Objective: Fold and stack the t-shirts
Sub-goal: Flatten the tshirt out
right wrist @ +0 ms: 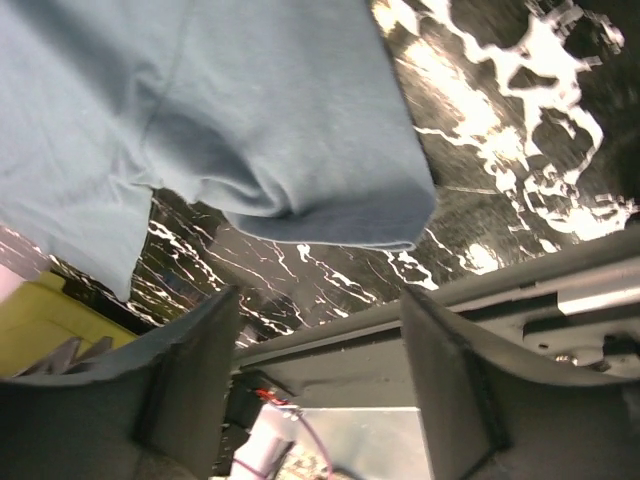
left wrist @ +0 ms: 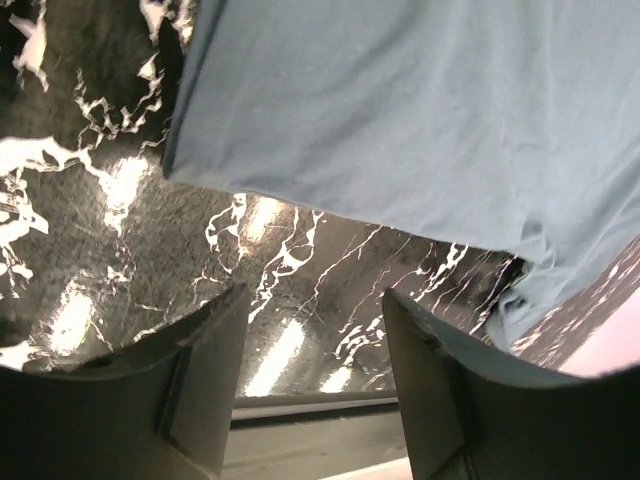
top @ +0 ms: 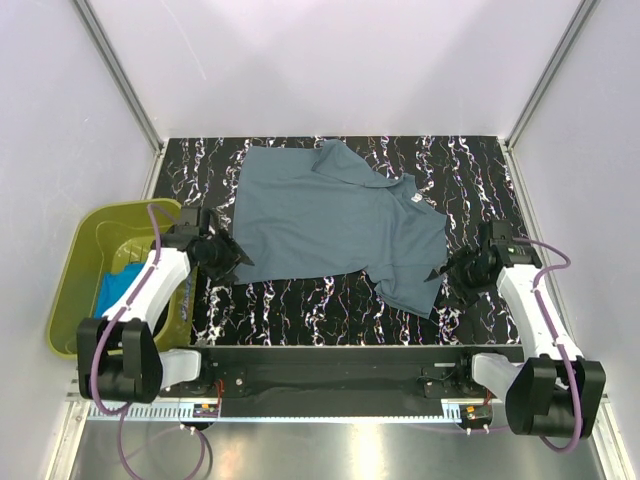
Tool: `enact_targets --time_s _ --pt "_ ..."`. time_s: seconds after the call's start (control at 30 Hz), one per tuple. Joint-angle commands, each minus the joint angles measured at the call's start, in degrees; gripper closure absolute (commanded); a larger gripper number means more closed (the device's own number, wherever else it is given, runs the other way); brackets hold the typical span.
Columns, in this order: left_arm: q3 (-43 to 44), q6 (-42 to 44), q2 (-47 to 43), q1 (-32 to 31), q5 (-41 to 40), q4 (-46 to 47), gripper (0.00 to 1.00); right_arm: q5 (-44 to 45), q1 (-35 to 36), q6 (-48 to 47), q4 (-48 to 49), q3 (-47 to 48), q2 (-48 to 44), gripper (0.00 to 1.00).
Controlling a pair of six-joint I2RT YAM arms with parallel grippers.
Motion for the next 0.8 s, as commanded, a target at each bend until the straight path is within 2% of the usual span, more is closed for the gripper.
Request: enact_targets --time_s 0.0,0.17,0.2,0.3,0.33,0.37,0.43,0.5,0.7,0.77 --pt "0.10 -9.55 3.12 1.11 -7.70 -2.57 0.41 -0.68 -0.97 2.81 -2.41 -1.18 -0.34 0.30" --pt "1.07 -14.22 6.11 0.76 -13.86 -2.66 0.44 -1.57 -0.97 3.34 -2.33 -1.70 -2.54 0.34" --pt "1.07 -14.57 6.99 0.59 -17.09 -2.31 0.44 -1.39 -0.97 3.25 -2.41 -1.53 -2.72 0.34" --pt "0.63 -15.80 9.53 0.59 -18.87 -1.96 0.43 -1.74 -0.97 2.29 -2.24 -1.18 -2.37 0.34" --pt "1.07 -15.11 10.50 0.59 -18.35 -1.18 0.44 -1.91 -0.89 1.76 -2.41 -0.66 -2.02 0.34" --pt "2.46 -9.88 11.73 0.32 -17.74 -0.30 0.46 -1.83 -0.97 1.41 -2.24 -0.48 -1.93 0.34" --pt "9.63 -4.32 15.42 -3.79 -23.42 -1.86 0.47 -2.18 -0.97 0.01 -1.89 -0.13 -1.40 0.34" --pt "12.40 -1.67 16.31 -6.96 -26.78 -3.80 0.46 -2.53 -0.97 -0.61 -1.63 -0.12 -0.61 0.32" --pt "12.59 -2.18 14.30 -7.94 -21.27 -3.46 0.44 -3.50 -0.97 -5.88 1.80 1.10 3.25 0.30" --pt "11.97 -0.26 13.15 -9.25 -19.94 -1.18 0.44 -6.03 -0.97 -9.05 5.90 2.42 5.36 0.29"
